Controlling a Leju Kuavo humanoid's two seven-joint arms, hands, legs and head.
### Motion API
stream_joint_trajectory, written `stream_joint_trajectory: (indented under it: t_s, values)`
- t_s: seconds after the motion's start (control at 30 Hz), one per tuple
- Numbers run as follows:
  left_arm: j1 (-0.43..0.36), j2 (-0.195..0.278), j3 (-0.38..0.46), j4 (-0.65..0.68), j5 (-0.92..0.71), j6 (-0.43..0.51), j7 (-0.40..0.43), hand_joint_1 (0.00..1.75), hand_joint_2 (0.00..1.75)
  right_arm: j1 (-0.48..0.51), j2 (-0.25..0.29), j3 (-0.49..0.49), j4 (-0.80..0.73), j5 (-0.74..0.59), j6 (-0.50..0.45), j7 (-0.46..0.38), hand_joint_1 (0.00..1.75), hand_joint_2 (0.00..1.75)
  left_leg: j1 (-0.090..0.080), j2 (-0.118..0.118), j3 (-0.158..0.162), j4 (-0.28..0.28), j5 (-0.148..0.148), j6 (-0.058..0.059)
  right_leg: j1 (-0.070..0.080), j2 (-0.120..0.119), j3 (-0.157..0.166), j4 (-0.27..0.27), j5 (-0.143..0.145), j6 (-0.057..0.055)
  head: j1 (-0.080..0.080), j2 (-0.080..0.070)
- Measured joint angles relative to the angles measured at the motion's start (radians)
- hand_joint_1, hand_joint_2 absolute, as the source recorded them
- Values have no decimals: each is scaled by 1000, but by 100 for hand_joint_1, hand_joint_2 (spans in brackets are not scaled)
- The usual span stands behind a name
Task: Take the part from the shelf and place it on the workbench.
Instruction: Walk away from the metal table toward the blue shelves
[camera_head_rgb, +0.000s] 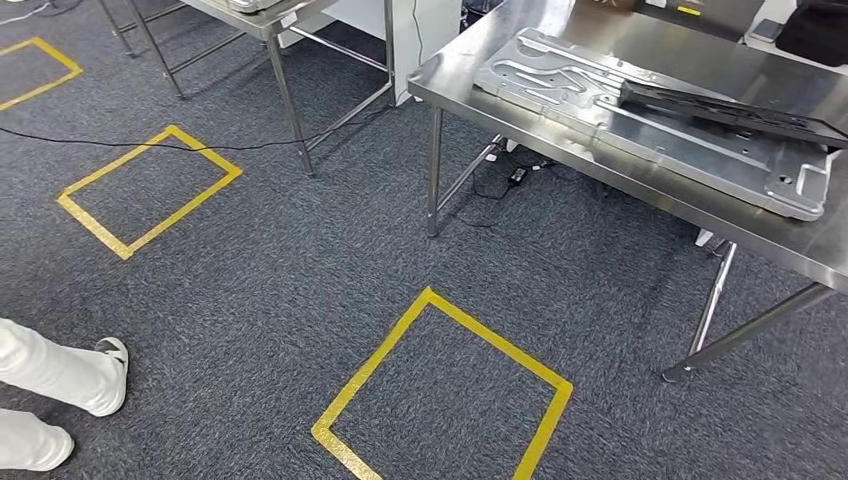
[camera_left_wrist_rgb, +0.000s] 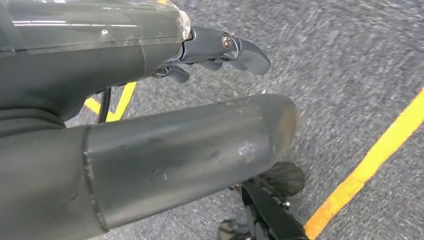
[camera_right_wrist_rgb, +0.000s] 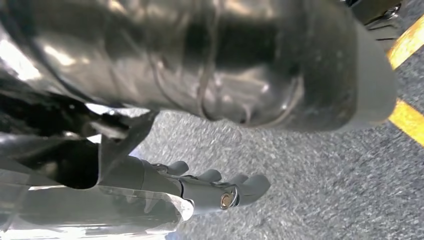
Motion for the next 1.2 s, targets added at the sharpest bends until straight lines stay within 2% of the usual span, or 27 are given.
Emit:
stream_joint_trajectory:
  t_s: [0.07, 0.1, 0.13, 0.17, 0.2, 0.23, 0.3, 0.33, 0.4, 0.47, 0.53, 0.57, 0.67, 0.7, 0.77, 0.8, 0.83, 0.9, 0.93, 0.97, 1.0, 1.03, 1.07, 1.1, 1.13, 1.17, 1.2]
  values:
    - [-3, 0, 5, 0, 3, -1, 4, 0, 0, 3, -2, 2, 1, 5, 7, 8, 0, 0, -2, -24, -7, 9, -2, -13, -3, 43, 47, -108, 40, -6, 0, 0]
    - [-4, 1, 8, 0, 4, -2, 5, 0, 0, 4, -3, 4, 2, 6, 11, 9, 0, 0, -1, -34, -12, 11, -1, -21, -2, 57, 55, -129, 43, -10, 0, 0]
    - [-4, 2, 10, 0, 4, -2, 7, 0, 0, 3, -3, 5, 2, 7, 14, 10, 0, 0, -1, -45, -17, 11, 2, -30, 1, 56, 55, -131, 41, -14, 0, 0]
    - [-3, 2, 12, 0, 5, -3, 10, 0, 0, 0, -3, 7, 2, 9, 19, 11, 0, 0, 1, -54, -21, 9, 5, -37, 1, 44, 54, -132, 43, -20, 0, 0]
    - [-2, 2, 13, 0, 6, -3, 12, 0, 0, -1, -3, 8, 2, 10, 24, 11, 0, 0, 2, -43, -24, 12, 3, -42, 0, 31, 56, -136, 47, -29, 0, 0]
    - [-2, 3, 14, 0, 7, -3, 15, 0, 0, -1, -3, 10, 2, 12, 28, 10, 0, 0, 2, -21, -34, 30, -9, -46, -1, 17, 57, -140, 50, -38, -1, 0]
    - [-7, 3, 16, 0, 13, -1, 22, 0, 0, 3, -4, 15, 2, 17, 37, 6, 0, 0, 0, 41, -78, 124, -67, -49, 2, -15, 56, -146, 54, -51, -1, 0]
    - [-11, 3, 19, 0, 17, 2, 28, 0, 0, 5, -5, 18, 2, 21, 42, 3, 0, 0, 0, 58, -110, 192, -102, -51, 5, -31, 54, -146, 54, -54, -2, 0]
    - [-16, 3, 24, 0, 23, 8, 41, 0, 0, 7, -6, 22, 2, 27, 48, 0, 0, 0, 1, 67, -157, 297, -144, -55, 11, -59, 50, -145, 54, -55, -2, 0]
    - [-16, 3, 27, 0, 25, 11, 47, 0, 0, 6, -6, 25, 2, 29, 49, -1, 0, 0, 1, 69, -168, 326, -149, -56, 13, -71, 49, -145, 54, -55, -2, 0]
    - [-16, 3, 28, 0, 26, 12, 50, 0, 0, 6, -6, 25, 2, 30, 49, -2, 0, 0, 1, 70, -164, 322, -144, -56, 13, -75, 49, -145, 53, -56, -2, 0]
    - [-15, 3, 30, 0, 26, 13, 54, 0, 0, 5, -6, 27, 2, 31, 51, -3, 0, 0, 0, 72, -145, 291, -126, -55, 14, -82, 50, -144, 53, -55, -2, 0]
    - [-22, 4, 40, 0, 33, 17, 68, 0, 0, 1, -7, 37, 2, 41, 60, -13, 0, 0, -11, 141, -13, 56, -40, -33, 19, -127, 59, -143, 48, -44, -2, 0]
    - [-23, 4, 42, 0, 34, 15, 68, 0, 0, 0, -8, 39, 2, 42, 62, -16, 0, 0, -15, 157, 13, 7, -27, -26, 20, -140, 63, -143, 46, -37, -2, 0]
    - [-18, 8, 43, 0, 27, 3, 53, 0, 0, -3, -8, 42, 1, 40, 61, -20, 0, 0, -16, 135, 12, 2, -20, -17, 19, -151, 69, -145, 44, -23, -2, 0]
    - [-15, 9, 43, 0, 22, -6, 42, 0, 0, -4, -8, 42, 1, 37, 61, -20, 0, 0, -14, 124, 14, -2, -16, -10, 16, -137, 70, -140, 38, -17, -2, 0]
    - [-13, 11, 43, 0, 18, -13, 33, 0, 0, -4, -8, 42, 1, 35, 60, -21, 0, 0, -12, 114, 15, -7, -10, -3, 14, -112, 63, -121, 20, -12, -1, 0]
    - [-13, 12, 43, 0, 15, -21, 25, 0, 0, 0, -8, 42, 2, 32, 60, -20, 0, 0, -10, 93, 11, -13, -1, 8, 11, -49, 18, -21, -44, -8, -1, 0]
    - [-14, 13, 43, 0, 15, -22, 24, 0, 0, 2, -8, 42, 2, 32, 61, -19, 0, 0, -11, 82, 7, -12, 1, 11, 11, -34, -18, 51, -80, -8, -1, 0]
    - [-13, 13, 43, 0, 15, -23, 24, 0, 0, 4, -8, 42, 2, 31, 62, -18, 0, 0, -13, 68, 3, -11, 2, 13, 11, -27, -49, 112, -101, -8, -1, 0]
    - [-13, 14, 43, 0, 15, -23, 24, 0, 0, 4, -8, 42, 2, 31, 64, -17, 0, 0, -14, 54, 1, -10, 3, 14, 11, -25, -67, 145, -103, -9, -1, 0]
    - [-11, 14, 43, 0, 15, -24, 25, 0, 0, 5, -8, 43, 2, 31, 66, -16, 0, 0, -15, 40, 1, -9, 3, 14, 11, -23, -66, 138, -83, -12, -1, 0]
    - [-10, 14, 43, 0, 15, -24, 26, 0, 0, 5, -8, 43, 2, 31, 67, -15, 0, 0, -16, 25, 2, -7, 3, 14, 12, -18, -47, 92, -46, -15, -1, 0]
    - [-10, 14, 43, 0, 16, -25, 26, 0, 0, 5, -8, 43, 2, 31, 69, -15, 0, 0, -15, 11, 3, -7, 3, 13, 12, -4, -16, 22, -3, -20, -1, 0]
    - [-10, 13, 43, 0, 16, -26, 27, 0, 0, 6, -10, 43, 3, 30, 72, -14, 0, 0, -16, -2, 2, -5, 3, 10, 12, 21, 15, -48, 29, -27, -1, 0]
    - [-11, 12, 43, 0, 16, -27, 26, 0, 0, 6, -11, 43, 3, 29, 74, -11, 0, 0, -16, -13, -1, -3, 4, 6, 13, 40, 36, -101, 50, -31, -1, 0]
    - [-12, 12, 43, 0, 15, -29, 24, 0, 0, 5, -12, 43, 4, 28, 77, -8, 0, 0, -15, -24, -6, -2, 6, -1, 14, 55, 47, -131, 58, -35, -1, 0]
